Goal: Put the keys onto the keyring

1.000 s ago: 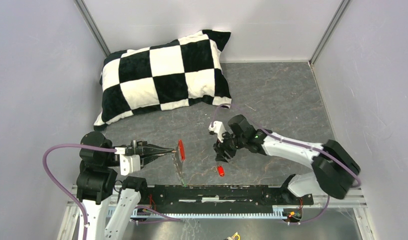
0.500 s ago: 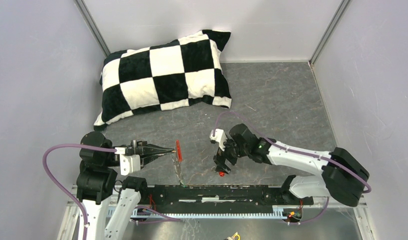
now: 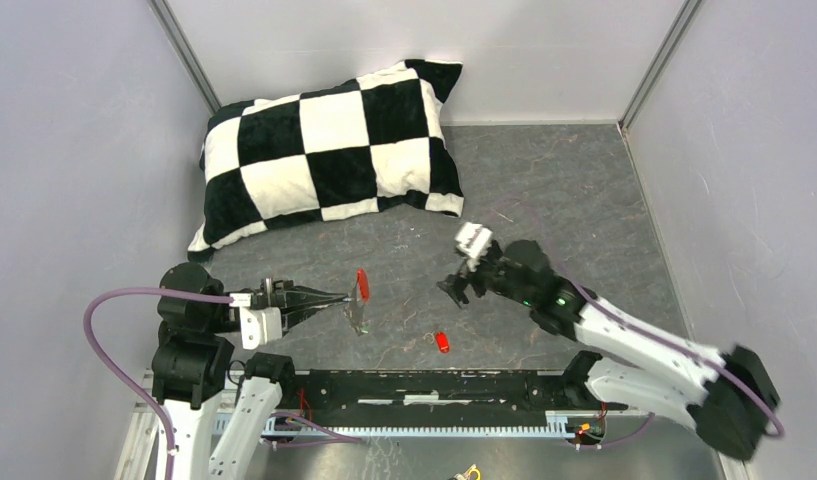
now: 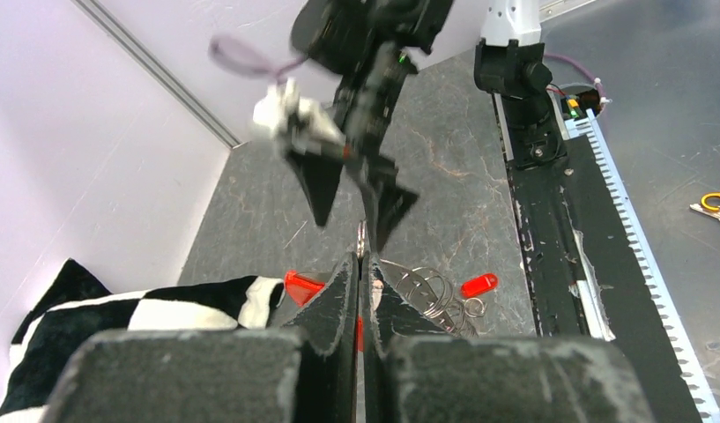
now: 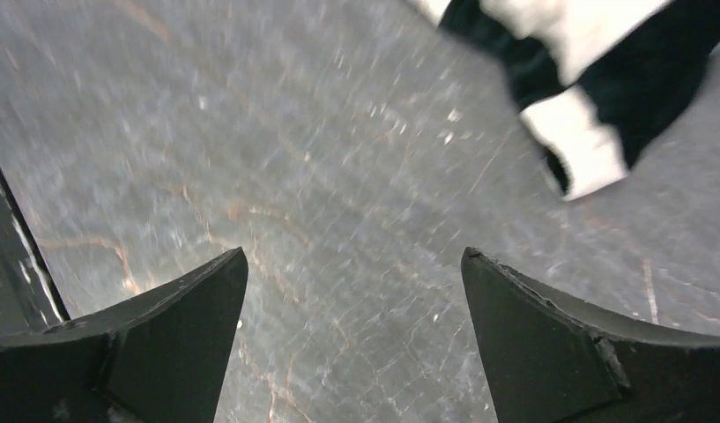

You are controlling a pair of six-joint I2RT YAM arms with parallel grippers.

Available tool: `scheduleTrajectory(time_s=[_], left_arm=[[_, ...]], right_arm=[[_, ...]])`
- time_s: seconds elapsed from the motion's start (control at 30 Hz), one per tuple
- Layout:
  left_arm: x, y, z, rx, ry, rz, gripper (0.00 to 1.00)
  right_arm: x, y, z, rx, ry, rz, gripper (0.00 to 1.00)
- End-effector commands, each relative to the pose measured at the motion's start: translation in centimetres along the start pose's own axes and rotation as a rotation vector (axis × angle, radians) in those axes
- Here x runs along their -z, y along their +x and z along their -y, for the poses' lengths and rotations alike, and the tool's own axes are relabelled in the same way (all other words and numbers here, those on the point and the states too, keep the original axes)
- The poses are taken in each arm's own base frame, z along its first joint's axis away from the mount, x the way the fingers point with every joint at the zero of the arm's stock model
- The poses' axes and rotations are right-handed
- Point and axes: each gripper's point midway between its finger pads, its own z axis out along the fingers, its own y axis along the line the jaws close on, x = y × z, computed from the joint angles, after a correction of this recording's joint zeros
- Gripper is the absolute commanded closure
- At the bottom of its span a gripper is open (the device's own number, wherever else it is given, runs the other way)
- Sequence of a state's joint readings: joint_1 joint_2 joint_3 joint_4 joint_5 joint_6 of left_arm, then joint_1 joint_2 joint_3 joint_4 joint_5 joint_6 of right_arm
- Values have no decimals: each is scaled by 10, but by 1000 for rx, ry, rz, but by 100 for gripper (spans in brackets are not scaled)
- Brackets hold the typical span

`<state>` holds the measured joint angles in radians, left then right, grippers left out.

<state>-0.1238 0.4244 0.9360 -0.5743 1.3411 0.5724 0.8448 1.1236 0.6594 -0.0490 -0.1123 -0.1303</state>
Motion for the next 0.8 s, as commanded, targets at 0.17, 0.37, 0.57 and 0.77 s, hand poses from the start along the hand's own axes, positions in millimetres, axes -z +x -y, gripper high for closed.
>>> scheduleTrajectory(time_s=[0.17,0.37,0.57,0.77], left_arm=[[1,-11,-4,-2,-16,0,98],[2,-12,-6,-1,-21,-2,98],[2,-12,-6,0,-27,-5,98],[2,-11,-6,4,-25,-5,98]], right_arm=[[9,-9,-17,-88,-93,120,6],[0,16,-44,-96,-242,44,19],[-16,47,-80,-95,-369,-93,27],[-25,62,-95,-97,-430,-162,35]])
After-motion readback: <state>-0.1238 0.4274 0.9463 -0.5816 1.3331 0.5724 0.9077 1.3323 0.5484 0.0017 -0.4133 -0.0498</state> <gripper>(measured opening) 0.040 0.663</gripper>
